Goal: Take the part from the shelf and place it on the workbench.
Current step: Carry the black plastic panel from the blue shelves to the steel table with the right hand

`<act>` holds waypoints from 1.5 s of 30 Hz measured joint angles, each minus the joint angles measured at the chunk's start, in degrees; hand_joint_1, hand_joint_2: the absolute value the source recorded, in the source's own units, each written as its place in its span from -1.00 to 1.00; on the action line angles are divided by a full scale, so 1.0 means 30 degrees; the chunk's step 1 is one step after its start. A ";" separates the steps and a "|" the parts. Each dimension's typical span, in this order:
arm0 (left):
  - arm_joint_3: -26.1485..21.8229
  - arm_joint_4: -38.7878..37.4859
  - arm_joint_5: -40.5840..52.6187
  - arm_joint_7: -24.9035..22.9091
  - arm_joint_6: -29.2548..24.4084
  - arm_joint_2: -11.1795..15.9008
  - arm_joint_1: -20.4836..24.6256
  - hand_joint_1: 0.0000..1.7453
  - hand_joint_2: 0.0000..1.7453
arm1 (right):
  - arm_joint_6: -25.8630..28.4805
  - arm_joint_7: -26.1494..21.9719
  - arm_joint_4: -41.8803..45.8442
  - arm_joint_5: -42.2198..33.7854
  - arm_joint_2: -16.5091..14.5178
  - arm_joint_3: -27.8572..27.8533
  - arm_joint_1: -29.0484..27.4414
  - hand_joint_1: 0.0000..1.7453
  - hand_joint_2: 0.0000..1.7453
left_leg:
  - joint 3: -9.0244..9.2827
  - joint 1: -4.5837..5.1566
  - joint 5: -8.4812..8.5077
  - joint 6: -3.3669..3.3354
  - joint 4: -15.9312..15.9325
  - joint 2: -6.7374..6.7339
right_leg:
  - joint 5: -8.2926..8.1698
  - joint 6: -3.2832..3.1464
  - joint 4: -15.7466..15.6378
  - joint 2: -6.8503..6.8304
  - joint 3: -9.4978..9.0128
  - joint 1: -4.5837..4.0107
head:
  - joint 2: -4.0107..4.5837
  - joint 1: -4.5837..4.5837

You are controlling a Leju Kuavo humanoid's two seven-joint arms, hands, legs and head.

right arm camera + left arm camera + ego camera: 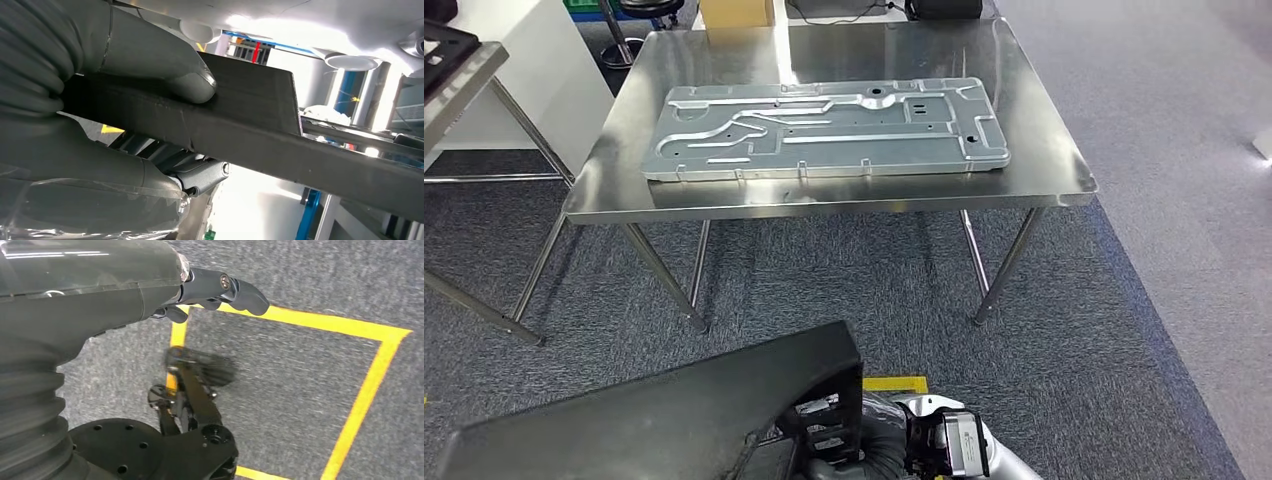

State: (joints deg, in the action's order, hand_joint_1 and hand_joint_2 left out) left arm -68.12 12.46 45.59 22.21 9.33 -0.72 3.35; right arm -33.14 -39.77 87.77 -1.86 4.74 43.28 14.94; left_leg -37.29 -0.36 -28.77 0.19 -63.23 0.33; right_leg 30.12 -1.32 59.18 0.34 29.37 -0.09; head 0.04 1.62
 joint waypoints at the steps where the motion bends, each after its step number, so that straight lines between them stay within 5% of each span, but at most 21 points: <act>1: -0.0007 0.0002 0.0011 -0.0002 0.0000 0.0011 -0.0027 -1.00 1.00 | 0.0002 0.0004 0.0004 0.0013 0.0000 0.0000 -0.0020 1.00 1.00 | 0.0134 0.0101 0.0804 -0.0094 0.0625 0.0000 | 0.0206 0.0096 -0.0015 0.0025 -0.0168 -0.0001 | 0.0000 -0.0009; 2: -0.0015 0.0004 0.0027 -0.0002 0.0000 0.0020 -0.0039 -1.00 1.00 | 0.0004 0.0005 0.0015 0.0026 0.0000 -0.0002 -0.0039 1.00 1.00 | 0.0248 0.0179 0.1244 -0.0171 0.0970 0.0009 | 0.0335 0.0211 0.0037 0.0056 -0.0346 0.0018 | 0.0000 -0.0013; 6: -0.0016 0.0005 0.0102 0.0018 0.0000 0.0022 0.0117 -1.00 1.00 | 0.0017 -0.0007 0.0149 0.0042 -0.0020 -0.0025 0.0002 1.00 1.00 | 0.1299 0.0194 0.1036 -0.0581 0.1418 0.0073 | 0.0189 0.0633 0.1621 0.0062 -0.0049 0.0111 | 0.0000 -0.0020; 10: -0.0024 0.0005 0.0166 0.0037 -0.0002 0.0022 0.0134 -1.00 1.00 | 0.0016 -0.0018 0.0224 0.0133 -0.0016 -0.0051 -0.0125 1.00 1.00 | 0.2130 0.0156 0.0379 -0.0729 0.1499 0.0108 | 0.1644 0.0958 0.5179 0.0010 0.3035 0.0220 | 0.0000 -0.0040; 12: -0.0046 0.0005 0.0159 0.0033 -0.0016 0.0018 0.0096 -1.00 1.00 | -0.0005 -0.0015 0.0249 0.0114 -0.0015 -0.0058 -0.0223 1.00 1.00 | 0.2674 0.0119 -0.0110 -0.0644 0.1500 0.0200 | 0.2146 0.1005 0.4900 -0.0008 0.3921 0.0267 | 0.0000 -0.0038; 13: -0.0056 0.0005 0.0155 0.0031 -0.0026 0.0011 0.0084 -1.00 1.00 | -0.0051 -0.0013 0.0275 0.0067 -0.0015 -0.0075 -0.0266 1.00 1.00 | 0.3016 0.0097 -0.0389 -0.0591 0.1502 0.0232 | 0.1660 0.0966 0.4078 -0.0025 0.4048 0.0270 | 0.0000 -0.0042; 16: -0.0093 -0.0005 0.0160 0.0020 -0.0084 -0.0056 0.0068 -1.00 1.00 | -0.0289 -0.0005 0.0330 -0.0115 -0.0011 -0.0210 -0.0392 1.00 1.00 | 0.3829 0.0103 -0.1206 -0.0365 0.1575 0.0289 | -0.2145 0.0640 0.1123 -0.0140 0.4021 0.0118 | 0.0000 -0.0047; 17: -0.0102 -0.0007 0.0166 0.0013 -0.0109 -0.0074 0.0073 -1.00 1.00 | -0.0344 -0.0002 0.0364 -0.0159 -0.0011 -0.0270 -0.0427 1.00 1.00 | 0.4068 0.0115 -0.1353 -0.0247 0.1657 0.0302 | -0.2913 0.0507 0.0646 -0.0136 0.3969 0.0060 | 0.0000 -0.0044; 19: -0.0107 -0.0004 0.0186 -0.0002 -0.0133 -0.0078 0.0111 -1.00 1.00 | -0.0405 0.0002 0.0481 -0.0232 -0.0020 -0.0377 -0.0429 1.00 1.00 | 0.4338 0.0126 -0.1166 0.0032 0.1576 0.0300 | -0.2812 0.0247 0.0355 -0.0030 0.3595 0.0028 | 0.0000 -0.0033; 21: -0.0109 -0.0002 0.0209 -0.0009 -0.0138 -0.0080 0.0156 -1.00 1.00 | -0.0485 -0.0005 0.0601 -0.0272 -0.0040 -0.0476 -0.0400 1.00 1.00 | 0.3924 0.0080 -0.0590 0.0284 0.0367 0.0245 | -0.2480 -0.0009 -0.0004 0.0013 0.2881 0.0092 | 0.0002 -0.0029; 23: -0.0107 -0.0002 0.0260 -0.0007 -0.0138 -0.0084 0.0232 -1.00 1.00 | -0.0578 -0.0007 0.0663 -0.0270 -0.0051 -0.0563 -0.0416 1.00 1.00 | 0.2609 0.0012 -0.0687 0.0480 -0.1730 0.0166 | -0.2070 -0.0164 -0.0271 -0.0020 0.2102 0.0136 | 0.0002 -0.0016; 25: -0.0106 -0.0002 0.0348 -0.0007 -0.0137 -0.0082 0.0223 -1.00 1.00 | -0.0612 -0.0005 0.0734 -0.0253 -0.0051 -0.0679 -0.0488 1.00 1.00 | 0.1098 -0.0041 -0.1996 0.0589 -0.3184 0.0105 | -0.1551 -0.0218 -0.0362 -0.0021 0.1417 0.0138 | 0.0000 -0.0005; 27: -0.0106 -0.0002 0.0431 -0.0007 -0.0127 -0.0080 0.0121 -1.00 1.00 | -0.0608 -0.0005 0.0881 -0.0235 -0.0051 -0.0807 -0.0617 1.00 1.00 | 0.0135 -0.0105 -0.3180 0.0624 -0.3086 0.0054 | -0.0965 -0.0190 -0.0374 0.0026 0.0688 0.0138 | 0.0000 -0.0004; 28: -0.0106 -0.0002 0.0459 -0.0007 -0.0118 -0.0080 0.0074 -1.00 1.00 | -0.0612 -0.0005 0.0969 -0.0228 -0.0051 -0.0854 -0.0675 1.00 1.00 | -0.0091 -0.0139 -0.3054 0.0605 -0.2459 0.0034 | -0.0655 -0.0156 -0.0374 0.0045 0.0287 0.0138 | 0.0000 -0.0004; 31: -0.0106 -0.0002 0.0510 -0.0013 -0.0071 -0.0082 -0.0040 -1.00 1.00 | -0.0630 -0.0007 0.1153 -0.0197 -0.0051 -0.0973 -0.0810 1.00 1.00 | -0.0329 -0.0116 0.0694 0.0387 0.0398 -0.0063 | 0.0308 0.0067 -0.0295 0.0075 -0.0713 0.0108 | 0.0000 -0.0014; 33: -0.0106 -0.0002 0.0554 -0.0009 -0.0036 -0.0073 -0.0061 -1.00 1.00 | -0.0612 0.0002 0.1300 -0.0119 -0.0051 -0.1067 -0.0888 1.00 1.00 | -0.0255 0.0013 0.2159 0.0138 0.1177 -0.0104 | 0.0757 0.0322 -0.0200 0.0125 -0.1109 0.0109 | 0.0000 -0.0017; 36: -0.0106 -0.0002 0.0592 0.0055 0.0004 -0.0040 0.0134 -1.00 1.00 | -0.0320 -0.0004 0.1751 0.0115 -0.0077 -0.1226 -0.0877 1.00 1.00 | 0.0293 0.0024 0.1907 -0.0228 0.1341 -0.0041 | 0.0590 0.0633 0.0718 0.0102 -0.1009 0.0168 | 0.0000 -0.0022; 38: -0.0107 -0.0002 0.0554 0.0108 0.0024 -0.0011 0.0213 -1.00 1.00 | 0.0446 -0.0037 0.2083 0.0603 -0.0082 -0.1353 -0.0919 1.00 1.00 | 0.0670 -0.0013 0.1703 -0.0398 0.1506 -0.0016 | 0.0686 0.0793 0.2567 0.0051 0.0155 0.0206 | 0.0000 -0.0033; 42: -0.0209 -0.0002 0.0388 0.0102 0.0009 0.0015 0.0217 -1.00 1.00 | 0.6739 -0.0075 0.3448 0.4252 0.0394 -0.1275 -0.0989 1.00 1.00 | 0.1388 0.0013 0.1027 -0.0525 0.1562 0.0047 | 0.2631 0.0904 0.5106 0.0013 0.2972 0.0222 | 0.0000 -0.0037; 43: -0.0255 -0.0002 0.0355 0.0076 0.0000 0.0015 0.0208 -1.00 1.00 | 0.8386 -0.0080 0.3792 0.5184 0.0647 -0.1158 -0.0928 1.00 1.00 | 0.1648 0.0016 0.0823 -0.0524 0.1564 0.0081 | 0.2471 0.0848 0.4637 0.0010 0.3176 0.0209 | 0.0000 -0.0038; 45: -0.0351 -0.0002 0.0272 0.0042 -0.0005 0.0013 0.0194 -1.00 1.00 | 1.0651 -0.0106 0.4412 0.6842 0.1144 -0.0881 -0.0832 1.00 1.00 | 0.2126 0.0018 0.0416 -0.0464 0.1583 0.0135 | 0.0518 0.0592 0.2536 -0.0001 0.3008 0.0123 | 0.0000 -0.0044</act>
State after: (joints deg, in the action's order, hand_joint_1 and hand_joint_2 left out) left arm -69.17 12.46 46.41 22.33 9.32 -0.68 3.93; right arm -1.18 -40.09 101.00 18.66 8.18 40.63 12.44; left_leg -30.91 -0.30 -27.52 -1.21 -58.49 0.74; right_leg 31.68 0.45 66.79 0.34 38.39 0.28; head 0.04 1.49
